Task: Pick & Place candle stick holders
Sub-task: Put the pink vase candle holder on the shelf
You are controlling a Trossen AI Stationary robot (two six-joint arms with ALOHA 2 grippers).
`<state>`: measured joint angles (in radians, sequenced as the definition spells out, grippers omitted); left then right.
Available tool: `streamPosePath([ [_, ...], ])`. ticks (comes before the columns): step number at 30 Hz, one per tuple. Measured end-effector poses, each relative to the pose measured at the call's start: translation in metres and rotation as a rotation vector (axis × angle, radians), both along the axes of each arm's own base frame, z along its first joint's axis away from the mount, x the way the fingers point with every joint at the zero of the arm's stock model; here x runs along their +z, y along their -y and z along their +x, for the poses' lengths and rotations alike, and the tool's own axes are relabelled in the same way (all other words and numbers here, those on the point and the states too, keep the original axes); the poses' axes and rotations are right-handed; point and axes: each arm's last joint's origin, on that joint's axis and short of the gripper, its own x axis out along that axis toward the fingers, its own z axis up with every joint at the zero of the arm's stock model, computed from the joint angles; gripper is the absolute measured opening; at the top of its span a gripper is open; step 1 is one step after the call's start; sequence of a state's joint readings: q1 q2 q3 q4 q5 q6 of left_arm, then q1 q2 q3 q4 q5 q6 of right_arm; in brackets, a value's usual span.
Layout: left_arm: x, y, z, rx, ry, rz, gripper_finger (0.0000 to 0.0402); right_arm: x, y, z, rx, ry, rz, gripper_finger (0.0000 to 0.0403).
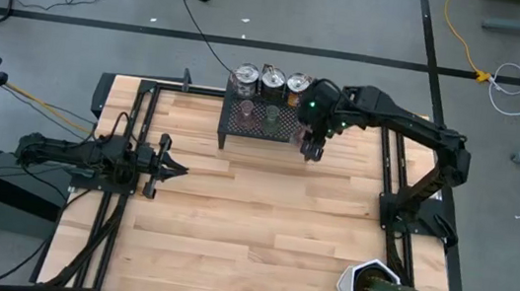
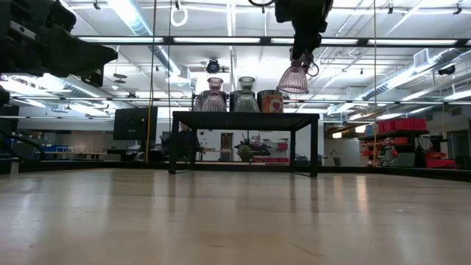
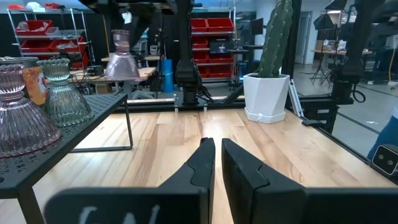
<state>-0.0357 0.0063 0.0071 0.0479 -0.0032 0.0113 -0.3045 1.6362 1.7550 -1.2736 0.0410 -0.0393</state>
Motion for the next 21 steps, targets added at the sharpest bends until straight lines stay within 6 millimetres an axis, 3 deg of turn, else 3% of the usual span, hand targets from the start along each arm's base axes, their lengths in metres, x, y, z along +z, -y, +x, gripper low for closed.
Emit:
streamPosePath([
  [14, 0.0, 0.0, 0.0, 0.0, 0.0, 0.0, 0.0034, 0.0, 0.028, -0.011, 0.023, -0.022, -0.039, 0.0167],
  [21, 0.0, 0.0, 0.0, 0.0, 0.0, 0.0, 0.0034, 0.018, 0.03, -0.014, 0.038, 0.016, -0.07, 0.0167],
])
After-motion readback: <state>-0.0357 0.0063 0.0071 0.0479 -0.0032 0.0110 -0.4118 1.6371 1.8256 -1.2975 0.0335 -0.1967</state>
